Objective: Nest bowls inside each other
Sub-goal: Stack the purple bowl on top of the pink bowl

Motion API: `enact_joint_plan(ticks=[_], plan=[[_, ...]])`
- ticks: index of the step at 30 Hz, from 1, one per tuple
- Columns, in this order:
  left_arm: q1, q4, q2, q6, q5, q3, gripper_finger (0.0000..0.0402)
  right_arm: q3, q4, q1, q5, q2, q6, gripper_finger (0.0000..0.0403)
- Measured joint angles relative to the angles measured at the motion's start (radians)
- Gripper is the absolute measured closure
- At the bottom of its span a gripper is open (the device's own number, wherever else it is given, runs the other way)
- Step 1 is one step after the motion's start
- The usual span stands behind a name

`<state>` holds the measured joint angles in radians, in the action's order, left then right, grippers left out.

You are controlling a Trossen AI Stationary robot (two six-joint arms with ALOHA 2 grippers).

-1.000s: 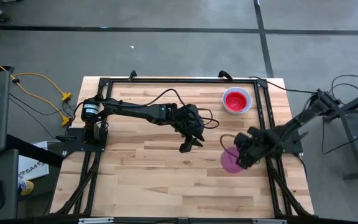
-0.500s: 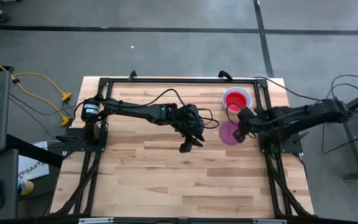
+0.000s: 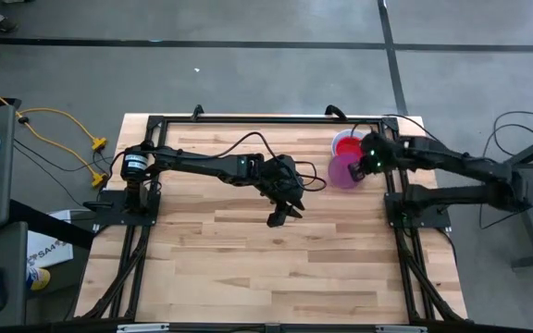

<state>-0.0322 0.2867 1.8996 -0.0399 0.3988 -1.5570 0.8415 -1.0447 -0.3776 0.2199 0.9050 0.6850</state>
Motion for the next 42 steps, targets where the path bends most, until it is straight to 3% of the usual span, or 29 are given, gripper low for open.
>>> enact_joint_plan(ticks=[7,16,21,28,38,42], plan=[[0.000,0.000,0.000,0.000,0.000,0.000,0.0274,0.000,-0.045,-0.218,-0.052,-0.002,-0.099,0.0399],[0.000,0.000,0.000,0.000,0.000,0.000,0.0274,0.000,0.033,-0.376,-0.130,0.000,-0.189,0.0399],[0.000,0.000,0.000,0.000,0.000,0.000,0.0274,0.000,0.023,-0.461,-0.123,0.000,-0.221,0.0399],[0.000,0.000,0.000,0.000,0.000,0.000,0.0274,0.000,0.023,-0.533,-0.120,0.003,-0.264,0.0399],[0.000,0.000,0.000,0.000,0.000,0.000,0.0274,-0.044,0.145,-0.591,-0.254,0.089,-0.276,0.0399],[0.000,0.000,0.000,0.000,0.000,0.000,0.0274,-0.056,0.200,-0.609,-0.262,0.130,-0.275,0.0399]])
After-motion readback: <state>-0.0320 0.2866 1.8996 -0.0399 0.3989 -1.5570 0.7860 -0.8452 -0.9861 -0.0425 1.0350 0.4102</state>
